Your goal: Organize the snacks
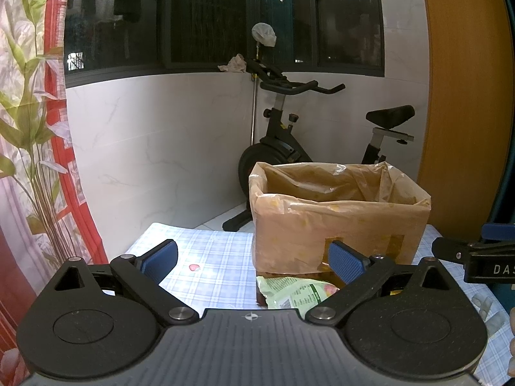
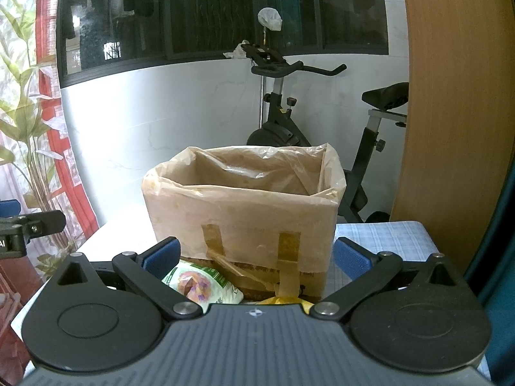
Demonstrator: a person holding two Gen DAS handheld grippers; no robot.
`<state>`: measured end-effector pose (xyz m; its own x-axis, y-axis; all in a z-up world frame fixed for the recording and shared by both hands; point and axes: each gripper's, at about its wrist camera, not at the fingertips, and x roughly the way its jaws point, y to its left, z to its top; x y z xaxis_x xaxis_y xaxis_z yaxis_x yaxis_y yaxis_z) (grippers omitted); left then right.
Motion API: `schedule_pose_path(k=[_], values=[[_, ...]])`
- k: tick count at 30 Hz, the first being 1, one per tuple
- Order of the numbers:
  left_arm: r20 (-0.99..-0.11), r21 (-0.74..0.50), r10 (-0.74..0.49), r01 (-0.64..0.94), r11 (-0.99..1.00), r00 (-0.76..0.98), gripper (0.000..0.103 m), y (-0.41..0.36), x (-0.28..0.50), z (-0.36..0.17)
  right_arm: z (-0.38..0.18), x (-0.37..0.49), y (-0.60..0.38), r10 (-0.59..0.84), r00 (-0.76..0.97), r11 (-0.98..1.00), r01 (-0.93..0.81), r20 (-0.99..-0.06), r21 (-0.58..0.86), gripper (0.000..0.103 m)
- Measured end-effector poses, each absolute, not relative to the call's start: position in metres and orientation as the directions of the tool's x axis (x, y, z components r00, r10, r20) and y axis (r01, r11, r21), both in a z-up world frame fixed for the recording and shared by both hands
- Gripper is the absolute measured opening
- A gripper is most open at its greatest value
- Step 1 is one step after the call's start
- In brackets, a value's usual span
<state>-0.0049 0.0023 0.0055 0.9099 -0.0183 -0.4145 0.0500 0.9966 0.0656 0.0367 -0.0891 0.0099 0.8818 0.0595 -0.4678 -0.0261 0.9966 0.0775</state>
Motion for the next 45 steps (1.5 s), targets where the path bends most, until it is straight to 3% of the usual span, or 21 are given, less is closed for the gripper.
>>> schedule_pose_path(k=[45], values=[[-0.399, 0.057, -0.016, 0.043, 0.997, 0.917, 0.099, 0.0046, -0.0059, 0.0025, 0.0047, 0.0361, -0.0907, 0.064, 0.88, 0.996, -0.023, -0.471, 0.092, 0.103]])
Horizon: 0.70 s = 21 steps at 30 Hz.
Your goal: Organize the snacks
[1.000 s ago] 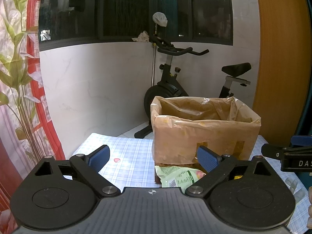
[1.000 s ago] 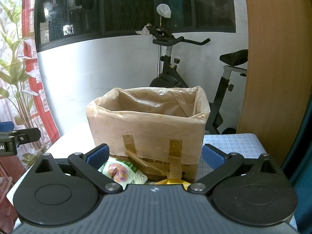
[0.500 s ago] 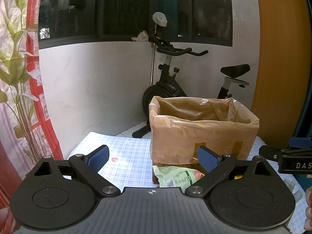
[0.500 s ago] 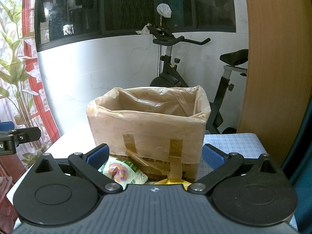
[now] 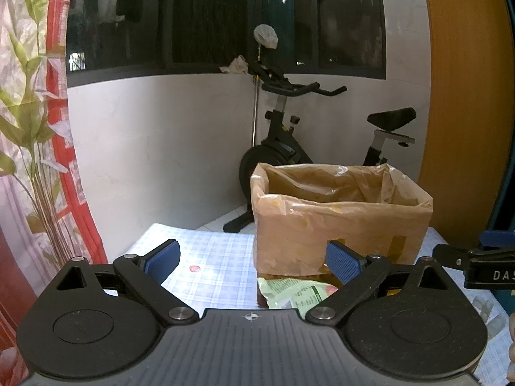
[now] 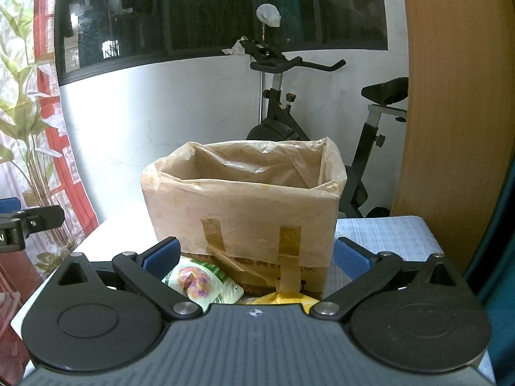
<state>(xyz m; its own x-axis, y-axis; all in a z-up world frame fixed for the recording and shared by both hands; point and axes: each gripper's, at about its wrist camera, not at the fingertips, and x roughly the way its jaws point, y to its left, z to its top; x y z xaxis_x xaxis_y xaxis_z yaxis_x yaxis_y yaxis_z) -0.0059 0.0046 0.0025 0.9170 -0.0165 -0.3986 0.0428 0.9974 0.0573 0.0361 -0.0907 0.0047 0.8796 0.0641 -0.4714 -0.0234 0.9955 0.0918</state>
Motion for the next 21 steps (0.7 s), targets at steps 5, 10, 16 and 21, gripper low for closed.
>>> schedule_pose_path(k=[5, 10, 16, 21], values=[[-0.333, 0.016, -0.054, 0.063, 0.998, 0.942, 0.099, 0.013, -0.008, -0.009, -0.01, 0.029, -0.098, 0.092, 0.906, 0.991, -0.043, -0.413, 0.127, 0.103], [-0.362, 0.026, -0.059, 0.073, 0.997, 0.931, 0.099, 0.017, -0.003, -0.045, -0.036, 0.023, -0.111, 0.051, 0.909, 0.992, 0.002, -0.414, 0.125, 0.103], [-0.405, 0.006, -0.072, 0.082, 0.997, 0.911, 0.099, 0.02, 0.001, -0.079, -0.08, 0.017, -0.12, 0.008, 0.871, 0.998, 0.023, -0.491, 0.056, 0.103], [-0.453, 0.002, -0.102, 0.115, 0.993, 0.885, 0.099, 0.02, 0.006, -0.106, -0.121, 0.019, -0.113, 0.001, 0.816, 1.0, -0.005, -0.578, -0.005, 0.103]])
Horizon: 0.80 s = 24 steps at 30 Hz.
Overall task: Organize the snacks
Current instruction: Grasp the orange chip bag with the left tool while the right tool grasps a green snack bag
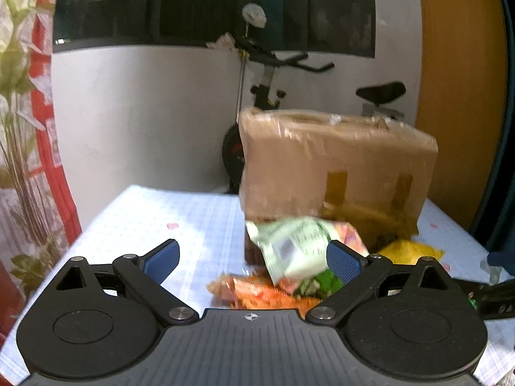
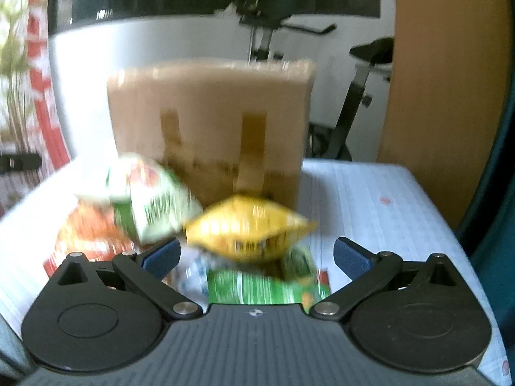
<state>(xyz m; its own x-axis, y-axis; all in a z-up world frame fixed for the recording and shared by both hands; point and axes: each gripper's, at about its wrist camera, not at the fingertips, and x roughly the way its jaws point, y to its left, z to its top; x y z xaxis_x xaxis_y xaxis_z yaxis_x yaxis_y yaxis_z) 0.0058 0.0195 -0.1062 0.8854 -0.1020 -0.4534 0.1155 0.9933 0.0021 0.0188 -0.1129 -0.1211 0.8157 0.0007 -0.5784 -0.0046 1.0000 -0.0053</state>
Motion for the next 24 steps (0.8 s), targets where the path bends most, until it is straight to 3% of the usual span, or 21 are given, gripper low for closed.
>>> schedule_pose_path(k=[4, 17, 24], values=[[-0.508, -0.005, -0.082, 0.093, 0.996, 0.858, 0.099, 0.025, 0.011, -0.124, -0.14, 0.02, -0.113, 0.017, 0.778, 0.999, 0.011, -0.629, 0.041, 0.103], [-0.623, 0.032, -0.167, 0.239, 0.971, 0.764, 0.099, 0.005, 0.022, -0.17, -0.18, 0.027, -0.085, -0.159, 0.723, 0.968, -0.02, -0.672, -0.251, 0.103], [-0.688, 0.073, -0.127, 0.241, 0.968, 0.715, 0.099, 0.002, 0.036, -0.195, -0.188, 0.03, -0.088, -0.186, 0.715, 0.961, -0.011, -0.674, -0.277, 0.103]])
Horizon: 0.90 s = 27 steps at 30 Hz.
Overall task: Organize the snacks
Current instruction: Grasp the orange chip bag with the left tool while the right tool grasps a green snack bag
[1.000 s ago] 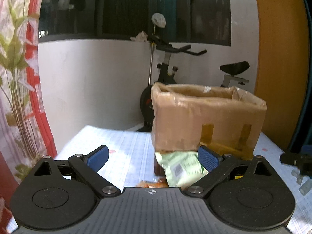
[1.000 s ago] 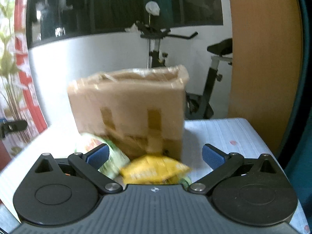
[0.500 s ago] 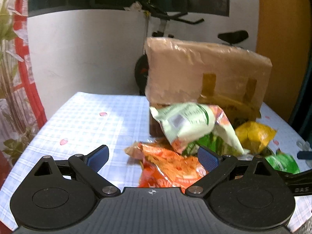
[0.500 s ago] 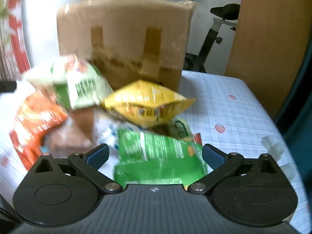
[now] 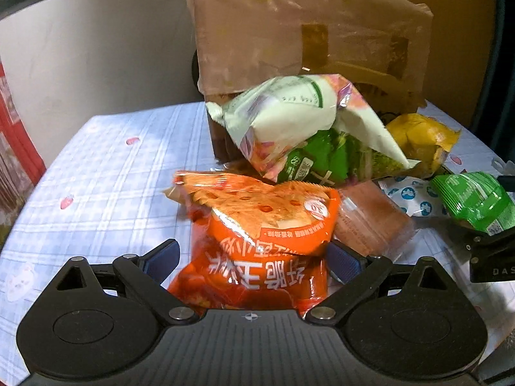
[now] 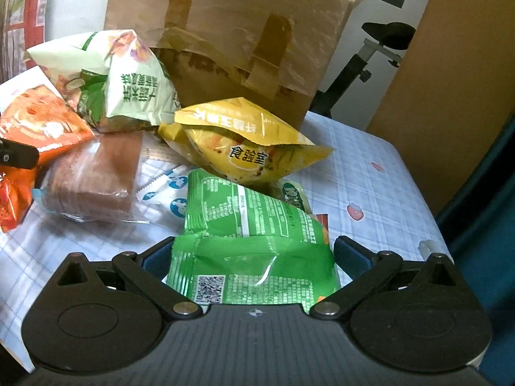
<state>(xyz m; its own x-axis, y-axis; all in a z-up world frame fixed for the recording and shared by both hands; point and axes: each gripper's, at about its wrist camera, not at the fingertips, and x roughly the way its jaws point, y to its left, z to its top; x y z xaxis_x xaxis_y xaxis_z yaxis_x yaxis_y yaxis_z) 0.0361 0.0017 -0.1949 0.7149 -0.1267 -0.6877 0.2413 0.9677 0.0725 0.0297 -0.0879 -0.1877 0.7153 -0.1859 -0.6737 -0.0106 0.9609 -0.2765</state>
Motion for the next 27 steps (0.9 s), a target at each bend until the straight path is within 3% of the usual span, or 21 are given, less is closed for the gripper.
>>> schedule_pose_path(k=[7, 14, 27], values=[[-0.707, 0.138, -0.075, 0.242, 0.96, 0.703, 0.099, -0.005, 0.051, -0.215, -0.186, 0.034, -0.096, -0.168, 0.702, 0.972, 0.0, -0.692, -0.237, 0.101], [-0.694, 0.099, -0.072, 0.194, 0.976, 0.716, 0.083, 0.014, 0.045, -0.205, -0.175, 0.032, -0.109, -0.075, 0.7, 0.993, -0.015, -0.71, -0.12, 0.092], [-0.61, 0.041, -0.074, 0.125, 0.991, 0.789, 0.082, 0.042, 0.005, -0.151, -0.131, 0.012, -0.121, -0.036, 0.766, 0.999, 0.026, -0.642, -0.024, 0.088]])
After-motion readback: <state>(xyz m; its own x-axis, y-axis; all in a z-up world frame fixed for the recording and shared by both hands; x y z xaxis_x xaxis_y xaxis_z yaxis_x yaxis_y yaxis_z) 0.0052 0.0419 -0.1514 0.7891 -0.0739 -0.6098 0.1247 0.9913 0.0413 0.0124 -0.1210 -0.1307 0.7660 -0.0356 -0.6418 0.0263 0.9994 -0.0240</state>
